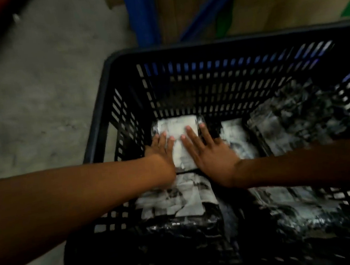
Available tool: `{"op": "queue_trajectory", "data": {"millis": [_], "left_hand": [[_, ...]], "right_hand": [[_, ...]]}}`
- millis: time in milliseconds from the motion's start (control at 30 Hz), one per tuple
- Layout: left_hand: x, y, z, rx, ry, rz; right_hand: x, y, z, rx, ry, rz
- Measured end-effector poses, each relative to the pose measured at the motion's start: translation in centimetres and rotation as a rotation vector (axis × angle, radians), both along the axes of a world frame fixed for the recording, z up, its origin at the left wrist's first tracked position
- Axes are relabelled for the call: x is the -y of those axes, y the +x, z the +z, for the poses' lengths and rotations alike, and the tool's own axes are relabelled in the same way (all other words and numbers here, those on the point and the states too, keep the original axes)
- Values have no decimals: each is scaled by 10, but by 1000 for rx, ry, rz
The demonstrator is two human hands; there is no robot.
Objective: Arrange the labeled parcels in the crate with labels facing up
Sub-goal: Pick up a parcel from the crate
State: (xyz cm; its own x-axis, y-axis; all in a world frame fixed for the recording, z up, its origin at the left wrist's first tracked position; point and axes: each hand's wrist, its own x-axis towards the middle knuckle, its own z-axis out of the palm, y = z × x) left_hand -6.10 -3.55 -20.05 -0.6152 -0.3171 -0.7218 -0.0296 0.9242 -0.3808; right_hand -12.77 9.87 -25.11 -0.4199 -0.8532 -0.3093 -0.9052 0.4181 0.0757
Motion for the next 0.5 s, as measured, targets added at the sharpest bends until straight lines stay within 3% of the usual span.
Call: {"op": "queue_trajectory", "data": {"millis": [133, 233, 300, 400, 500], "left_hand": [[5, 1, 35, -109, 217, 112], [16, -4, 59, -429, 362, 142], [22, -10, 71, -578, 463, 171], [27, -16, 94, -605, 520, 249], [37, -11, 102, -661, 607, 398]], "right_hand": [[-8, -13, 41, 237, -57, 26], [-18, -32, 69, 446, -272, -14], [-23, -45, 89, 612, -488, -161], [-20, -86, 127, 955, -854, -525], [-30, -112, 144, 941, -641, -613]]}}
